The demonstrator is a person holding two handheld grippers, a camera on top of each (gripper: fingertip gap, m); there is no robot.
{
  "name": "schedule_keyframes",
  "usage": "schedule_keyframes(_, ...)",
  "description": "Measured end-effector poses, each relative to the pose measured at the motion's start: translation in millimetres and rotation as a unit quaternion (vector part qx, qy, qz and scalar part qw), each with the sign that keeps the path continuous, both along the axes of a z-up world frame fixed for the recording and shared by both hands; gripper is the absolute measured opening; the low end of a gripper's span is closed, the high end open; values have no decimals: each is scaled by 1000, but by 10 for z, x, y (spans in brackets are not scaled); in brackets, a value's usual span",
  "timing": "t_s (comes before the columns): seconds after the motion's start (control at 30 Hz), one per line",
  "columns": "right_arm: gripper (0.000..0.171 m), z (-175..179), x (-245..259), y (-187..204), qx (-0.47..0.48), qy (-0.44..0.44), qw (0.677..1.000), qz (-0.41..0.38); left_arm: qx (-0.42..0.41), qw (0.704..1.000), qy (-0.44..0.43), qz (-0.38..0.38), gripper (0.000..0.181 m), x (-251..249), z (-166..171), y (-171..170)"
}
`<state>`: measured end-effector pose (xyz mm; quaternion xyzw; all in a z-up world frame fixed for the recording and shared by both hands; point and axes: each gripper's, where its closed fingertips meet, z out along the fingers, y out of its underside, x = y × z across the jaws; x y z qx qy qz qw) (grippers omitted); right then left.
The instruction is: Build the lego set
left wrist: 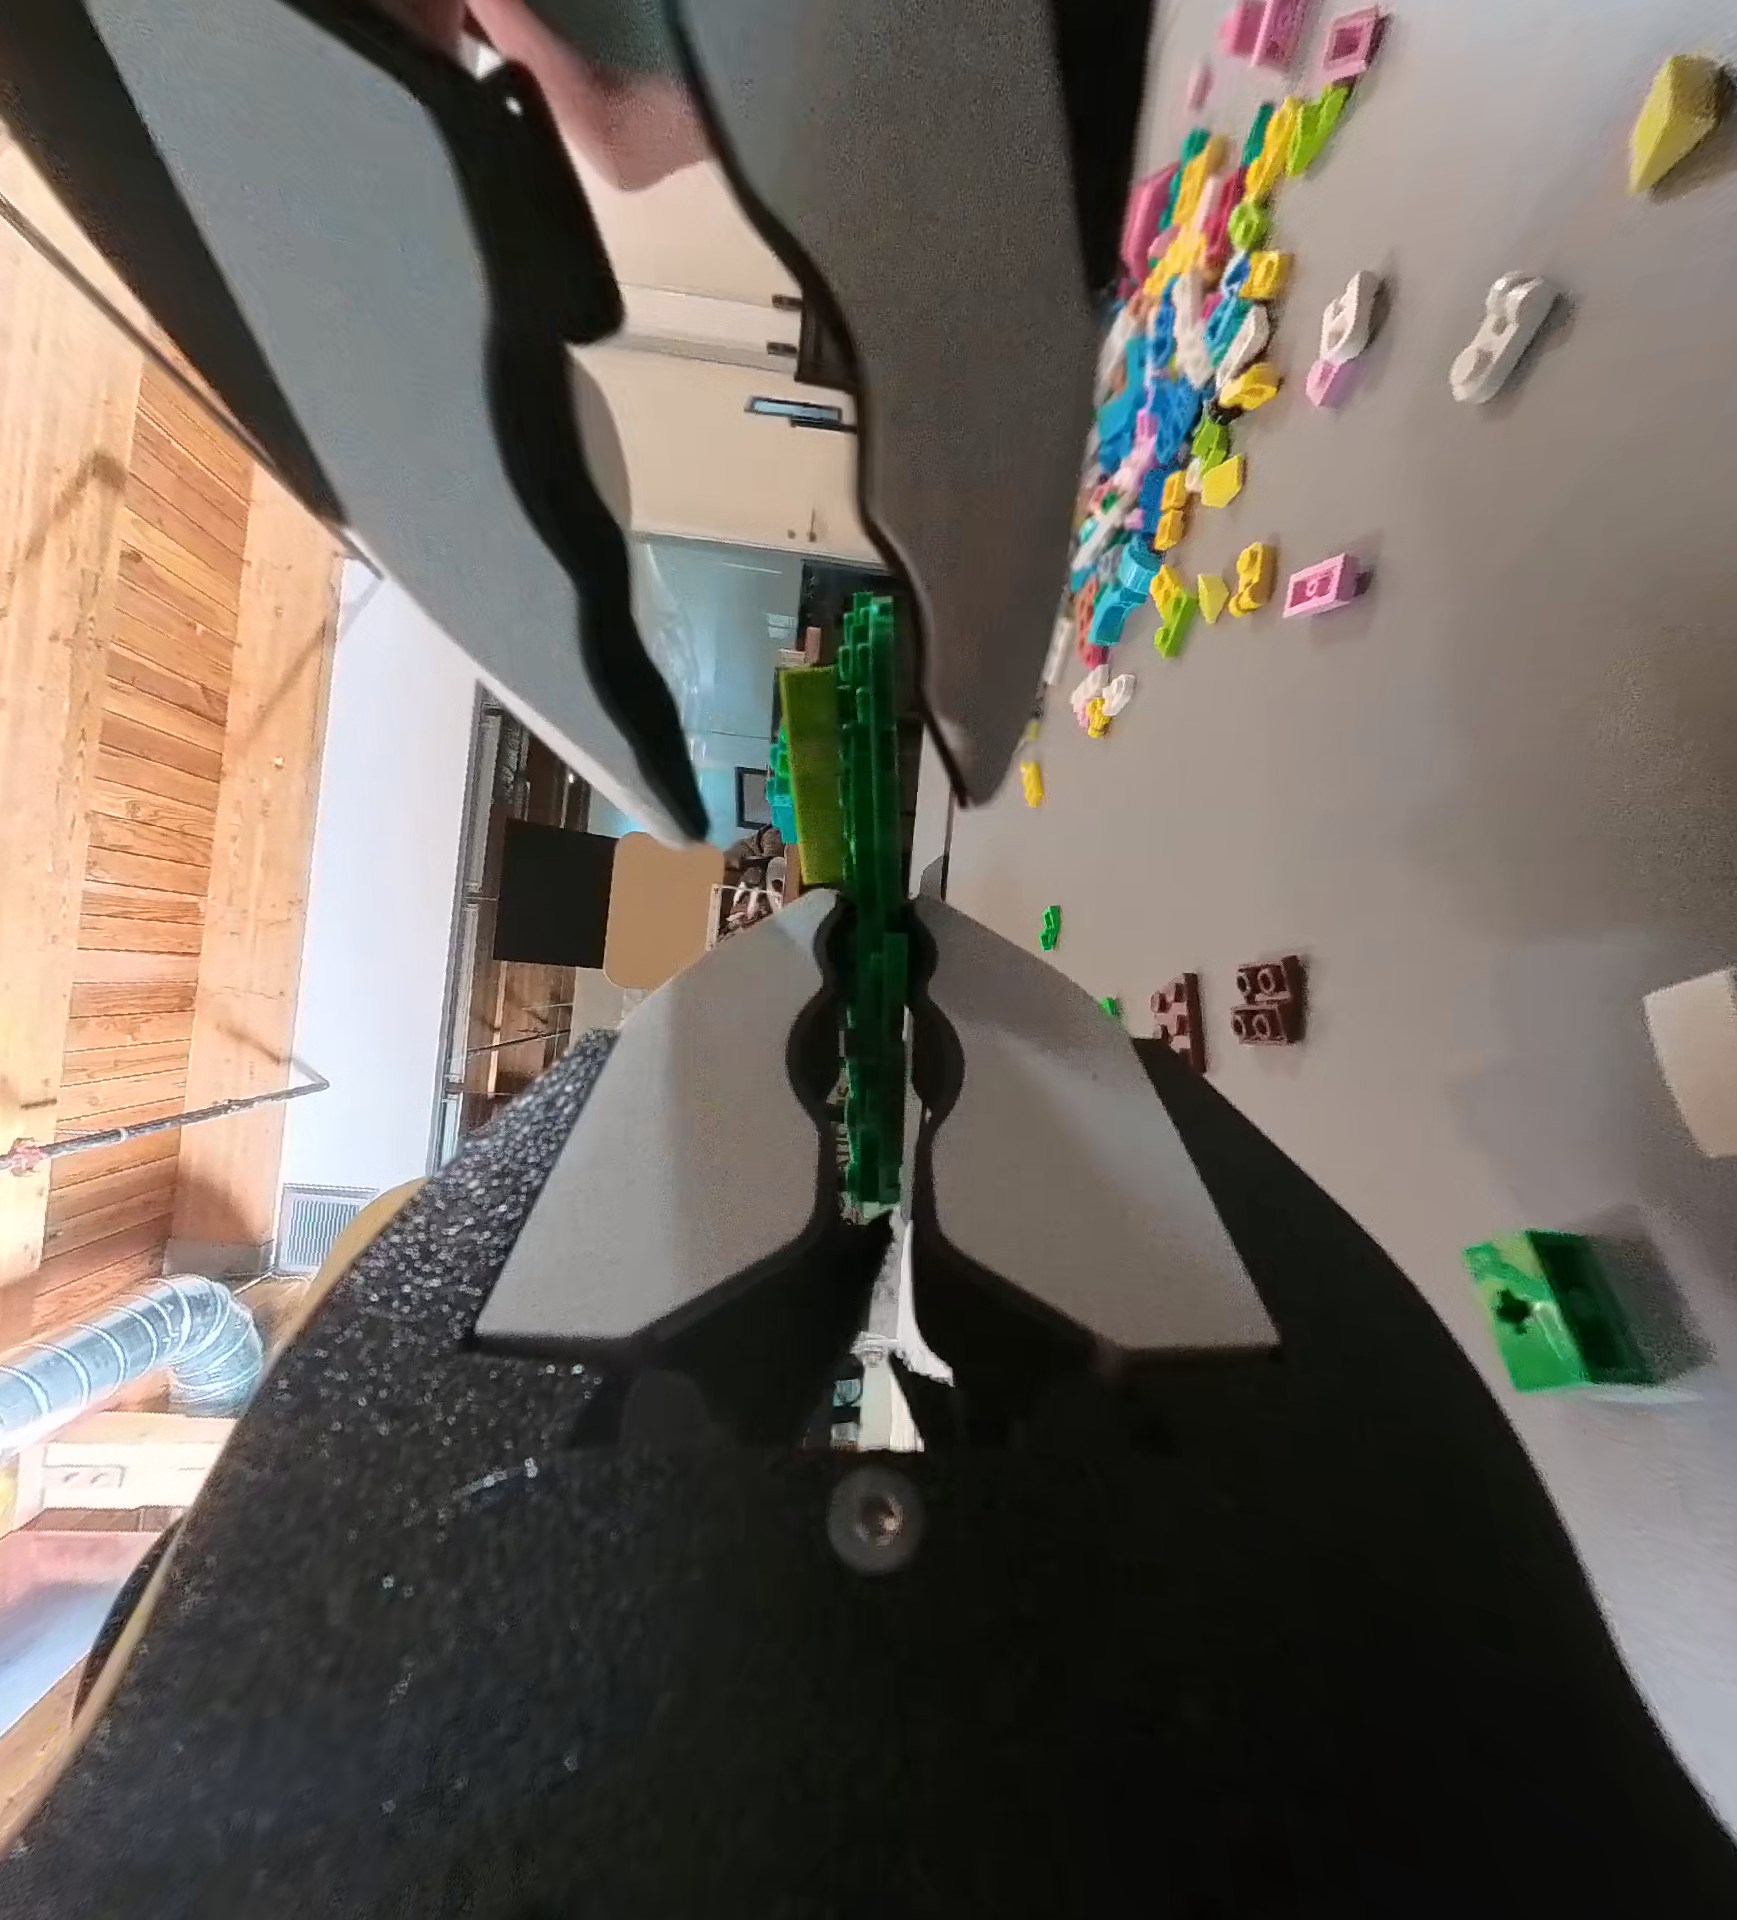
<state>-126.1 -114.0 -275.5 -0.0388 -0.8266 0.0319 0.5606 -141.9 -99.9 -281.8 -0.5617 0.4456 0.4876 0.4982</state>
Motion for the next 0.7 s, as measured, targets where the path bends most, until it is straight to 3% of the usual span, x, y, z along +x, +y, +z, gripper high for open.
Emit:
schedule_keyframes(0.1, 38, 123, 101, -17, -143, -55, 988, 6, 4, 1000, 0, -2, 8, -2, 13, -3)
schedule_keyframes(0.27, 17, 169, 159, 35, -330, -159, 930, -44, -1, 1000, 7, 0, 8, 2, -12, 5)
schedule_keyframes(0.4, 9, 91, 160, 71, -393, -201, 892, -94, 2, 1000, 7, 4, 8, -16, 3, 2)
schedule_keyframes(0.6, 2, 15, 123, 58, -449, -194, 864, -117, 3, 1000, 14, 15, 7, -37, 10, 6)
schedule_keyframes(0.7, 2, 77, 91, 81, -538, -162, 817, -132, 13, 999, 33, 33, 7, -63, 39, 7)
